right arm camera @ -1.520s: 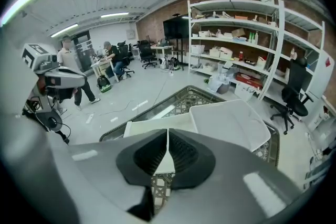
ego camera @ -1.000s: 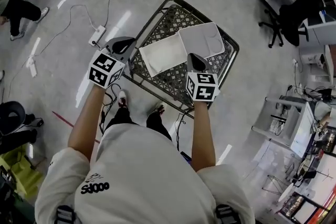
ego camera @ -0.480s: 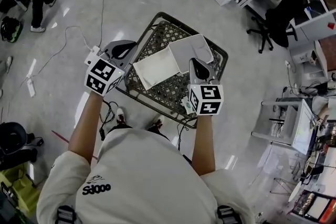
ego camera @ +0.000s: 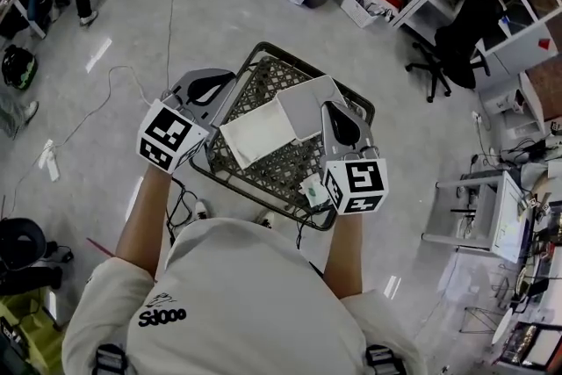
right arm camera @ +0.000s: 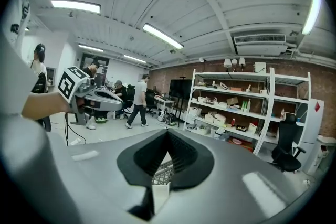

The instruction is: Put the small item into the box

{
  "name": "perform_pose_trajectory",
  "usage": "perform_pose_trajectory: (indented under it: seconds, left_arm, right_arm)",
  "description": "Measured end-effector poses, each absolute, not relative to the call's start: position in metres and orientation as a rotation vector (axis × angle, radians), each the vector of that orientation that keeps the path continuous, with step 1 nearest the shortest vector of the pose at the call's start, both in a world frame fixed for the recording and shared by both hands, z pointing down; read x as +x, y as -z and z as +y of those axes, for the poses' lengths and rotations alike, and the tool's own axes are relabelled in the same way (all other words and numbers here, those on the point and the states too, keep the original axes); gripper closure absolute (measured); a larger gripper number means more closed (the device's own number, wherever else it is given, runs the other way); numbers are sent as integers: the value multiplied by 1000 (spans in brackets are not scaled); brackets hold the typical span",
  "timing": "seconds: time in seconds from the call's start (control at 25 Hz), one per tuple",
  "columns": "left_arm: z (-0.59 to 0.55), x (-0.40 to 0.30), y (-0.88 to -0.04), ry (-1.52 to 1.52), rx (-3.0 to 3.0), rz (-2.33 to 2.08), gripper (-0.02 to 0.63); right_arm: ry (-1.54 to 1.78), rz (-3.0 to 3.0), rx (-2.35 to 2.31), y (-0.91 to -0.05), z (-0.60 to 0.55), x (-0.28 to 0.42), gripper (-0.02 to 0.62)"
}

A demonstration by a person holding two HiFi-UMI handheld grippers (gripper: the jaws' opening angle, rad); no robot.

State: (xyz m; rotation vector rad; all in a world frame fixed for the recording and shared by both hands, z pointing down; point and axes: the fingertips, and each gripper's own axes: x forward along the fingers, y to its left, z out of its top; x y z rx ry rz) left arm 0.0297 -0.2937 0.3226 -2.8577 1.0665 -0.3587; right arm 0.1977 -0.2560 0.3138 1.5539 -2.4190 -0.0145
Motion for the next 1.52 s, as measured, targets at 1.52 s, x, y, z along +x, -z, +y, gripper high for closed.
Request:
perform_pose_trajectory:
  seconds: [1.52]
  left_arm:
    - [-271,39,-276,222,-2803,976,600]
  right_arm:
    - [101,-2513,1438,-288,-246,173,586]
